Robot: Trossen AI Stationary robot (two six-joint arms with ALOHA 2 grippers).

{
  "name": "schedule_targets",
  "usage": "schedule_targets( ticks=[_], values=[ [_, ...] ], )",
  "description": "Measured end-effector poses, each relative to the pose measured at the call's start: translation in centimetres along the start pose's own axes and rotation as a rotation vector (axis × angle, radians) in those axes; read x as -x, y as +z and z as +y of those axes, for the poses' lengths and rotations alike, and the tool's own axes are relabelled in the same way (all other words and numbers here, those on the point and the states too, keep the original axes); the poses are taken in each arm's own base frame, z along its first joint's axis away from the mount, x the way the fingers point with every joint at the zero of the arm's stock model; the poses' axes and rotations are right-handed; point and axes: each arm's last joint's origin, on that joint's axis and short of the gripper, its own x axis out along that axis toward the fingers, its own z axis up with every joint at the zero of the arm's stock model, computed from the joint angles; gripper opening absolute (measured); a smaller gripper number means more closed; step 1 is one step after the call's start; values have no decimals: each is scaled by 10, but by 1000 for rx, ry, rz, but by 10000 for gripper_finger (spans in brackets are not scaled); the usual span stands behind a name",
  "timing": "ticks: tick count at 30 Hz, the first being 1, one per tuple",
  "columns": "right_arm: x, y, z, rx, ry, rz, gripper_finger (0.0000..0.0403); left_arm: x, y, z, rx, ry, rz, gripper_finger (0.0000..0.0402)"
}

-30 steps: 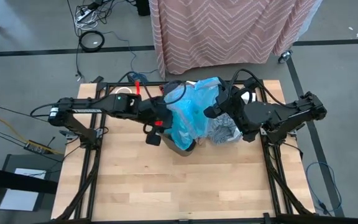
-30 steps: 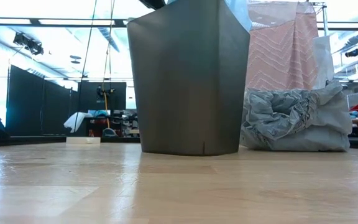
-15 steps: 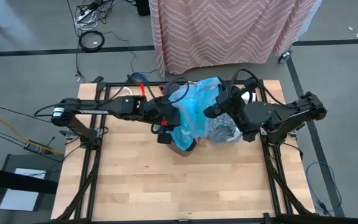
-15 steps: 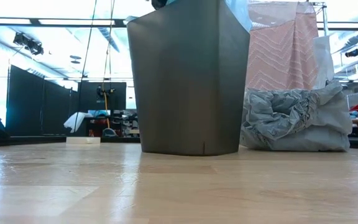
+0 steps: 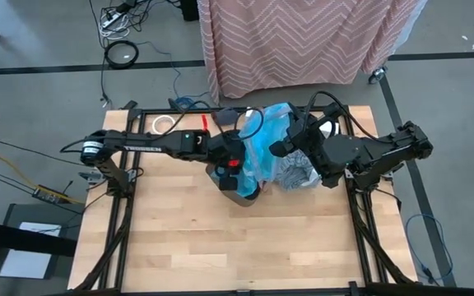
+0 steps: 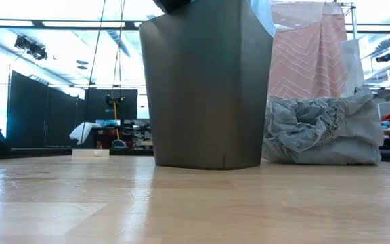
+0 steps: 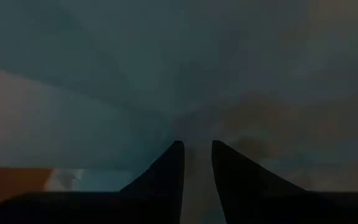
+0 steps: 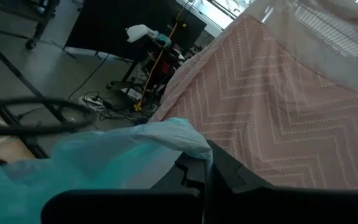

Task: Place trash/remove bag and relplace
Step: Insert the new blue trash bag into the black trash bin

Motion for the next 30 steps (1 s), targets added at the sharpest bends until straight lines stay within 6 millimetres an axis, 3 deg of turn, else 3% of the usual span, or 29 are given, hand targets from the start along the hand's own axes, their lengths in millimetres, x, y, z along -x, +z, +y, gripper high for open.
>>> schedule_targets(
  ticks=[8,14,30],
  values=[
    [0,0,0,-5,2,-1,0,-10,-5,6,111,-177,11,90],
    [0,0,0,-6,1,-1,0,-9,-15,16,205,-167,93,89],
    [0,0,-1,-3,-22,15,0,38,-6,28,186,95,277,89]
  ],
)
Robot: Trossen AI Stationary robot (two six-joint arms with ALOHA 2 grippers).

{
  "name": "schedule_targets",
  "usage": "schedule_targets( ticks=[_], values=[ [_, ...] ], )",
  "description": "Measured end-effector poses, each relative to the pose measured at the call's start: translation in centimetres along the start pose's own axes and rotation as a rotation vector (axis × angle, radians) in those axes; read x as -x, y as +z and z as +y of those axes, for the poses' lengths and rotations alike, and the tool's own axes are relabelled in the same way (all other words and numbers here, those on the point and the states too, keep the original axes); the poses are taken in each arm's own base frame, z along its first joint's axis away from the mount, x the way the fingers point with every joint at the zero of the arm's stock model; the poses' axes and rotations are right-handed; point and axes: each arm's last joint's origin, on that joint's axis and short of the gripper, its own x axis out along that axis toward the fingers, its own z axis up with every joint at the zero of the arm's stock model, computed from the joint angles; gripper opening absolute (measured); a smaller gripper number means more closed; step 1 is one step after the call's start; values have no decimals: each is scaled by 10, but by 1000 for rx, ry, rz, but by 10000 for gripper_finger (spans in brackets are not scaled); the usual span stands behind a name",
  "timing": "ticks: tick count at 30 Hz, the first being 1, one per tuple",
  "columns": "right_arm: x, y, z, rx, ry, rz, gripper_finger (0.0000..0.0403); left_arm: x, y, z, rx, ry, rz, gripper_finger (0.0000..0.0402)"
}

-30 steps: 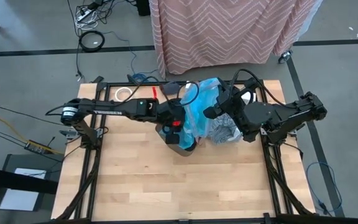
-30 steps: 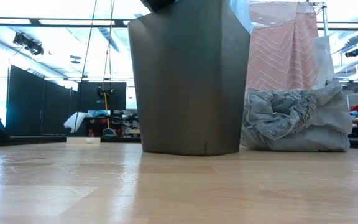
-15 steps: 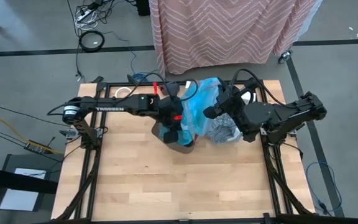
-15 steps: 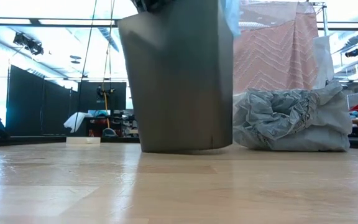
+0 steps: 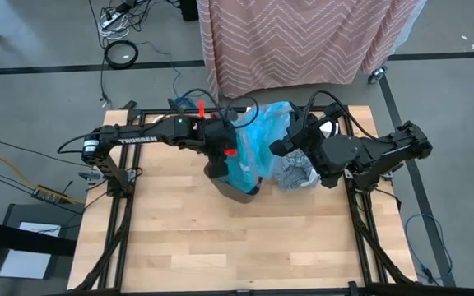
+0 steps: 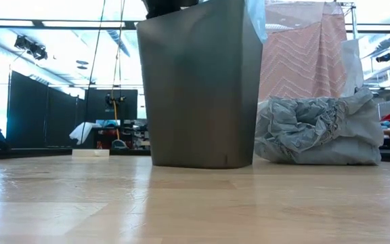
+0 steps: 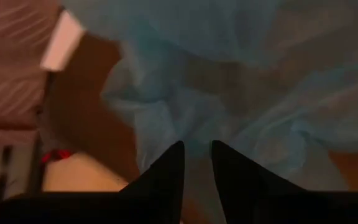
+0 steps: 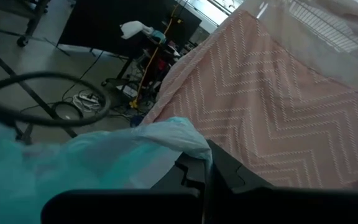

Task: Place trash/remove bag and relplace
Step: Insert the new blue trash bag into the black trash bin

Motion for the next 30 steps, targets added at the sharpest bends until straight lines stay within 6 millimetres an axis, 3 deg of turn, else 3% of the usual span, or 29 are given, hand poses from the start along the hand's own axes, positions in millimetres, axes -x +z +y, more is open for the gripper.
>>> schedule_targets(
  ticks=[15,23,26,30],
  values=[
    [0,0,0,6,-2,1,0,51,3,11,-52,28,49,89],
    [0,0,0,8,-2,1,0,79,-5,20,-85,174,128,90],
    [0,0,0,8,-1,1,0,87,-5,22,-108,194,90,89],
    [0,-1,0,15,0,1,0,105,2,19,-153,145,-106,85]
  ],
)
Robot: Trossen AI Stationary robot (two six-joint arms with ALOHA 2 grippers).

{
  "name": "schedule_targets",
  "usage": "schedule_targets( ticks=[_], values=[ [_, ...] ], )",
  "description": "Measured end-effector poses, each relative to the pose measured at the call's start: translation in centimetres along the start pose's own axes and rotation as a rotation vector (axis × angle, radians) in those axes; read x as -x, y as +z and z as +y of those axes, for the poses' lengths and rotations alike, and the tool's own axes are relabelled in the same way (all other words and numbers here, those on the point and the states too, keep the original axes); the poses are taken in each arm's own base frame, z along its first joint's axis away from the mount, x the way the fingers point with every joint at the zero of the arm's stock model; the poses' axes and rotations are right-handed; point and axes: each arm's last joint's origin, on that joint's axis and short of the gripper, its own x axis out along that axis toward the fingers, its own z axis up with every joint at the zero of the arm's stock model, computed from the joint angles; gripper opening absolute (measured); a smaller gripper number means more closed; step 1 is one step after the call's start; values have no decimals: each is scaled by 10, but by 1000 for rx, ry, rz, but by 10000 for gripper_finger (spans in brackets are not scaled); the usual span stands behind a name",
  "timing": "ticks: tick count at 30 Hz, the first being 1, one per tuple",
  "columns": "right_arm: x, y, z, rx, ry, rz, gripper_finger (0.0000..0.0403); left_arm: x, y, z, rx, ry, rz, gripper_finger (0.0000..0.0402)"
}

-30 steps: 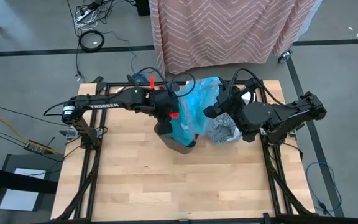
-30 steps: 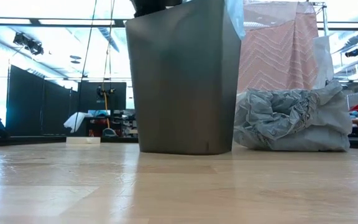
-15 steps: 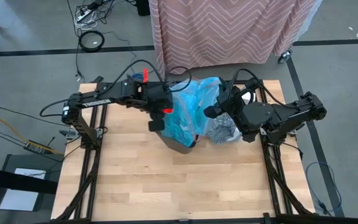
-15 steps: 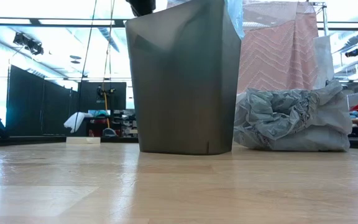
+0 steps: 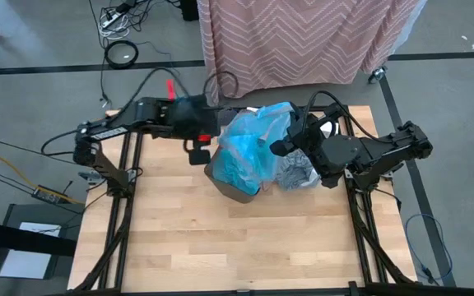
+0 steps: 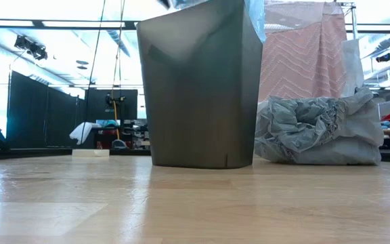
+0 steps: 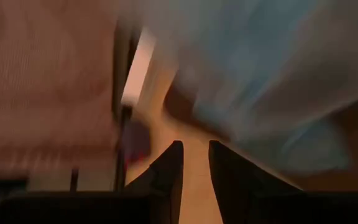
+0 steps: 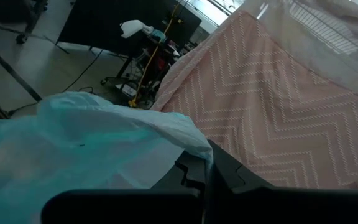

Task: Place trash/remove bag and relplace
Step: Insert the new blue trash bag into the black trash bin

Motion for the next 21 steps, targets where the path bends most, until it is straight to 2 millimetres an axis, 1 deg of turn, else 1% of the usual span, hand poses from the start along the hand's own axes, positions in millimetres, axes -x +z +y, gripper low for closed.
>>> schedule_targets(
  ticks=[3,5,8,11,14,17,19,21],
  values=[
    [0,0,0,3,0,0,0,21,6,-5,-71,-67,-166,75],
    [0,0,0,9,1,0,0,35,6,-8,-120,-88,-244,67],
    [0,-1,1,13,1,0,0,55,2,-12,-171,-93,-317,53],
    [0,-1,1,14,1,0,0,68,-4,-12,-189,-88,-345,41],
    [-1,-1,1,14,-1,1,0,74,-11,-11,-207,-98,-327,37],
    [-1,-1,1,10,1,0,0,76,-18,-15,-244,-143,-308,37],
    [-1,-1,1,0,2,-1,0,72,-23,-21,-278,-165,-296,37],
    [-1,-1,1,-2,2,-1,0,62,-31,-28,-324,-180,-254,37]
  ],
)
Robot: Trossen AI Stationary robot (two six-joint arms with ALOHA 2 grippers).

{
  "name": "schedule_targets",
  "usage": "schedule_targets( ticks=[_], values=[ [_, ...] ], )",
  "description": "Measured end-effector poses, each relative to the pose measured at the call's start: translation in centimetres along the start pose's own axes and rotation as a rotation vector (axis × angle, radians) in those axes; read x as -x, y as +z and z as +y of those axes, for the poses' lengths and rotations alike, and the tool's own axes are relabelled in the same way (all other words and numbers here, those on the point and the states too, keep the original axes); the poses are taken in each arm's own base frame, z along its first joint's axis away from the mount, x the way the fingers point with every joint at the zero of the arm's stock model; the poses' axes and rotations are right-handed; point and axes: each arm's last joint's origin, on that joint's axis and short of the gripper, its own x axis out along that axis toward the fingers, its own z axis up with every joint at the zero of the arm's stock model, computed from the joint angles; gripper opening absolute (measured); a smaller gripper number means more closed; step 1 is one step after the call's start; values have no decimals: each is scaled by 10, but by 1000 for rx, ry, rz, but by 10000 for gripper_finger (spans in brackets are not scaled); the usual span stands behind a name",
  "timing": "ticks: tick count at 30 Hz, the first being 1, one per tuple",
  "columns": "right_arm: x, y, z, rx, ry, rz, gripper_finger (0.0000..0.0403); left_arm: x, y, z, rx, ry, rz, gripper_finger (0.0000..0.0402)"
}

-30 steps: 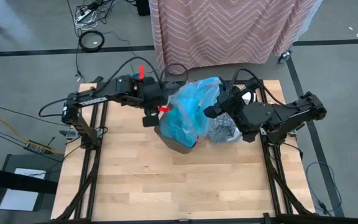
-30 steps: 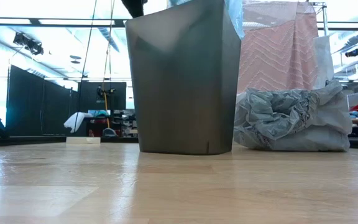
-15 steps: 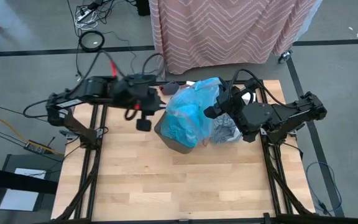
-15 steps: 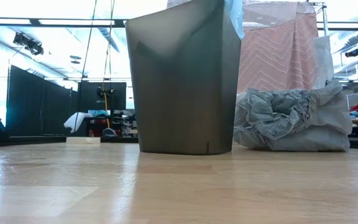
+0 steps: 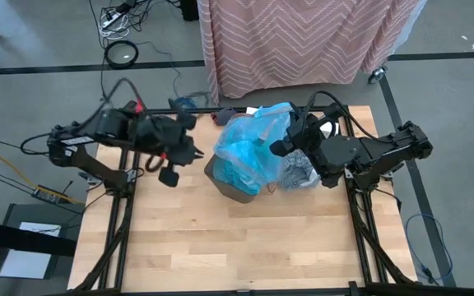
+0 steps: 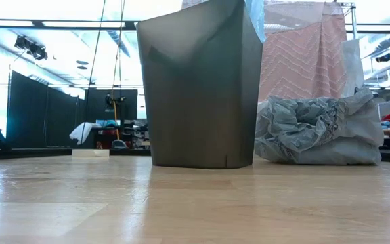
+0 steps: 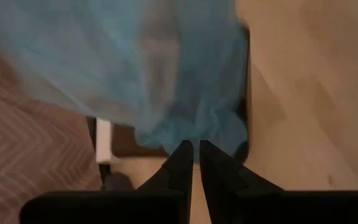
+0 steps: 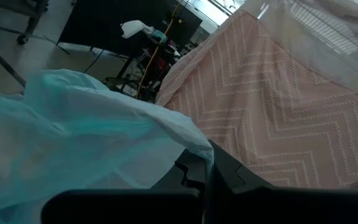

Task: Place trash/remove bag and relplace
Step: Insert the new blue trash bag into the black trash bin

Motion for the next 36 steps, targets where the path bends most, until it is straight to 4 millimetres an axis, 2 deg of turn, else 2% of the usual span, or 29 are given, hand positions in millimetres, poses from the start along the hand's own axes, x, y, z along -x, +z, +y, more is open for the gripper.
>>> schedule_targets(
  ticks=[3,6,8,12,15,18,21,25,28,31,36],
  values=[
    [0,0,0,0,0,0,0,-25,-14,-14,-30,-11,52,36],
    [0,0,0,1,0,0,0,-56,-30,-31,-29,6,-32,24],
    [0,0,0,4,0,0,0,-67,-52,-44,-35,9,-63,10],
    [0,0,0,11,0,0,0,-59,-88,-57,11,118,-184,9],
    [0,-1,0,19,0,0,0,-35,-100,-61,116,162,-510,13],
    [0,-1,1,25,7,-4,0,-18,-113,-67,133,222,-821,13],
    [-2,-1,2,9,32,-19,0,-27,-123,-76,75,295,-957,17],
    [-4,-1,2,-12,41,-24,0,-55,-128,-87,-19,292,-905,35],
    [-4,-1,2,-12,41,-23,0,-67,-121,-88,-64,291,-870,66],
    [-4,-1,2,-29,41,-23,0,-74,-109,-83,-69,384,-823,101],
    [-4,-1,2,-35,41,-23,0,-74,-95,-74,-27,564,-733,150]
  ],
)
